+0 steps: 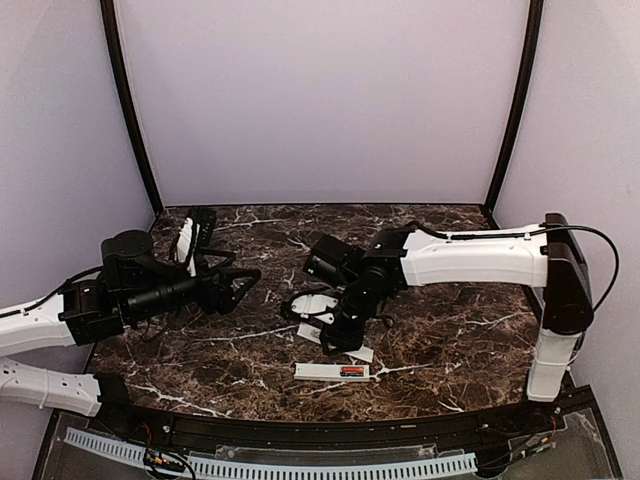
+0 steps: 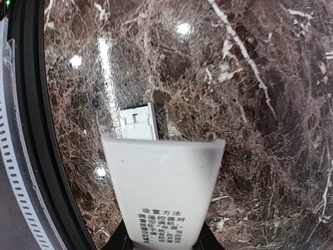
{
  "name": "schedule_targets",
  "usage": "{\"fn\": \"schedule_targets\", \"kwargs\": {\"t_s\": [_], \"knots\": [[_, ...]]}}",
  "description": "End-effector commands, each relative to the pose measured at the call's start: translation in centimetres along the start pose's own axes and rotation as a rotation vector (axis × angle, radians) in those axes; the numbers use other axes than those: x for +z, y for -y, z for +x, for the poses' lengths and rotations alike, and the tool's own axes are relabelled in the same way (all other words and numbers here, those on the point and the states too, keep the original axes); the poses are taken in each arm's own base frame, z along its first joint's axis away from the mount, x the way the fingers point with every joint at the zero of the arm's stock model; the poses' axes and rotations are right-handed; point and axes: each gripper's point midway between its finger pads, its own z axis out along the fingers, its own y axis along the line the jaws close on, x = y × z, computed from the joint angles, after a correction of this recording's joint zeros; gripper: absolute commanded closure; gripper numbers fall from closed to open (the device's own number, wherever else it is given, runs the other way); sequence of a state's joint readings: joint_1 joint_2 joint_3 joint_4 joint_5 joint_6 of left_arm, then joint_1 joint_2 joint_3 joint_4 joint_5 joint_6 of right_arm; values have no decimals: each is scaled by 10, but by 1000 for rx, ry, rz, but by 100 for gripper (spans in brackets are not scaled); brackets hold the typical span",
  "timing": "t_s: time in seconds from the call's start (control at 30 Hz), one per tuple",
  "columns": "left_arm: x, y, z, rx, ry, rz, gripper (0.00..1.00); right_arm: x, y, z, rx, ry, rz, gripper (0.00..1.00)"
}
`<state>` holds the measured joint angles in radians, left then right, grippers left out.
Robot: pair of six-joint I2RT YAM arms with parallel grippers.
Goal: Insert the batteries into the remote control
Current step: Place the battery cover on the remote control without the battery cover.
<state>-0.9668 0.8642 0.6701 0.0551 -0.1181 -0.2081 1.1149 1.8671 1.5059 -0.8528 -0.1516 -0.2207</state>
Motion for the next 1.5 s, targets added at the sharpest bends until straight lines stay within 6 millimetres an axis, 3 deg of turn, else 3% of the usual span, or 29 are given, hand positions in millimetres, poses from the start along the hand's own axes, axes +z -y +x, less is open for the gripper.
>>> {"fn": "schedule_targets", "kwargs": {"t_s": [0.0, 0.23, 0.47, 1.17, 1.47], "knots": [[-2, -13, 14, 29, -39, -59, 23, 4, -8, 17, -28, -129, 13, 89], [1, -13, 13, 59, -34, -53, 22, 19, -18, 19, -76, -205, 27, 86], [2, -15, 13, 74, -41, -53, 22, 36, -11, 12, -127, -254, 60, 83], [-4, -18, 5, 93, -10, -63, 22, 55, -12, 20, -178, -300, 49, 78], [-10, -21, 1, 95, 12, -74, 21, 58, -26, 24, -161, -311, -35, 72]]}}
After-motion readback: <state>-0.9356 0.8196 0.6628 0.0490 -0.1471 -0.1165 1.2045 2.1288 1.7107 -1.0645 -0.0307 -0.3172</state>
